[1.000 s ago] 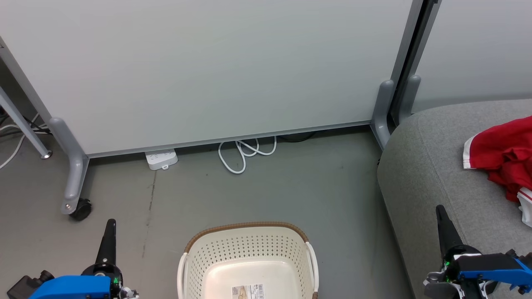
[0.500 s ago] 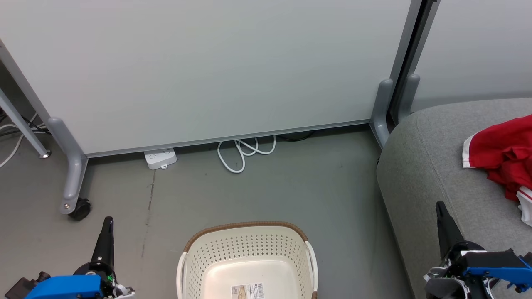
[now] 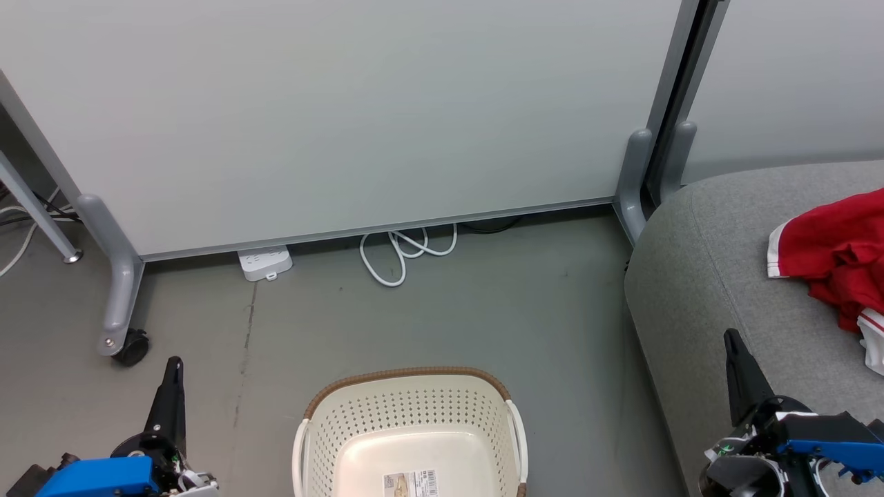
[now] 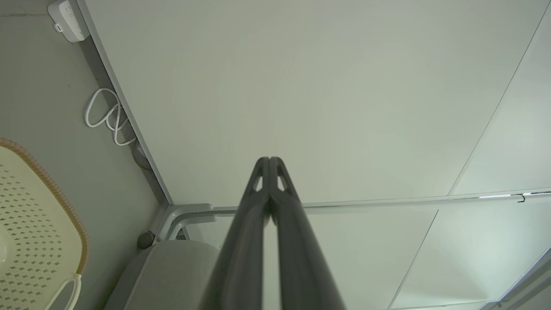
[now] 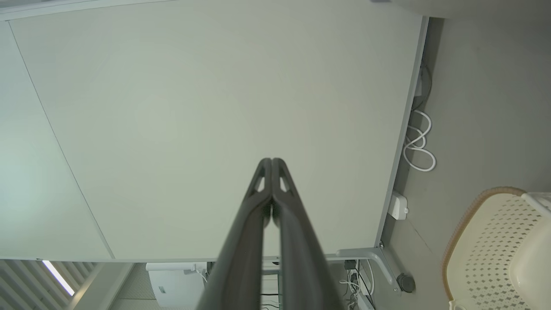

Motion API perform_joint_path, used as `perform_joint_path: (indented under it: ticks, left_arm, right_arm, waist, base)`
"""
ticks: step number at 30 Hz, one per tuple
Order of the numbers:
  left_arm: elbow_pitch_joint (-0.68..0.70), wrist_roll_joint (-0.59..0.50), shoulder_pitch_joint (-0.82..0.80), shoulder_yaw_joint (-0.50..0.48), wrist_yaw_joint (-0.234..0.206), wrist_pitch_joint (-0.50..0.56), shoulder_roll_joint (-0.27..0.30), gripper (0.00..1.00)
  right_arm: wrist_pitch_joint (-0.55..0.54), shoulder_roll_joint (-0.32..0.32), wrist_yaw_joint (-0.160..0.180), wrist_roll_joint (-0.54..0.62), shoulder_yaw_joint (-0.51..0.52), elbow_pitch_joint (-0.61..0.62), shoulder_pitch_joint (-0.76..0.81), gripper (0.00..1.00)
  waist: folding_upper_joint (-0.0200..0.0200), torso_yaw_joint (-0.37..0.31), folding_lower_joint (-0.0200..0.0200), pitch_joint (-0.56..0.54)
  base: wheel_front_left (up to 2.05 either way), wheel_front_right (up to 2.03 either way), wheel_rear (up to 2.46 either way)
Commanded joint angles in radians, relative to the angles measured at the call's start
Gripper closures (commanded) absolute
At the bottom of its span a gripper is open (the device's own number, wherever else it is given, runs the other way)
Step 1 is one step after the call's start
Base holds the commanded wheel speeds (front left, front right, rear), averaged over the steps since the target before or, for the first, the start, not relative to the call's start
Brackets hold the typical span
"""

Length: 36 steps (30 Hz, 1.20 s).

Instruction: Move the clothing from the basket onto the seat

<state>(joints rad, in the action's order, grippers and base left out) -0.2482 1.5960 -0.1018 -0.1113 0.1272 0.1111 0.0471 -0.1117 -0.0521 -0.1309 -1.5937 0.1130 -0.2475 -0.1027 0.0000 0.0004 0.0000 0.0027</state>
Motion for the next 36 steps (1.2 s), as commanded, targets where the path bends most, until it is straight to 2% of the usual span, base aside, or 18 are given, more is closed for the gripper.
perform_joint_path:
  ticks: [1, 36]
  left_arm:
    - [0.005, 0.015, -0.012, -0.006, 0.006, 0.005, 0.006, 1.0]
    - [0.004, 0.018, -0.012, -0.005, 0.007, 0.007, 0.006, 1.0]
  right_arm:
    - [-0.005, 0.003, 0.0, -0.019, 0.002, 0.005, -0.01, 1.0]
    - [-0.006, 0.003, 0.0, -0.021, 0.002, 0.004, -0.011, 1.0]
  waist:
    - [0.0, 0.0, 0.0, 0.0]
    - [0.0, 0.0, 0.0, 0.0]
  base:
    - [0.0, 0.0, 0.0]
    - [0.0, 0.0, 0.0]
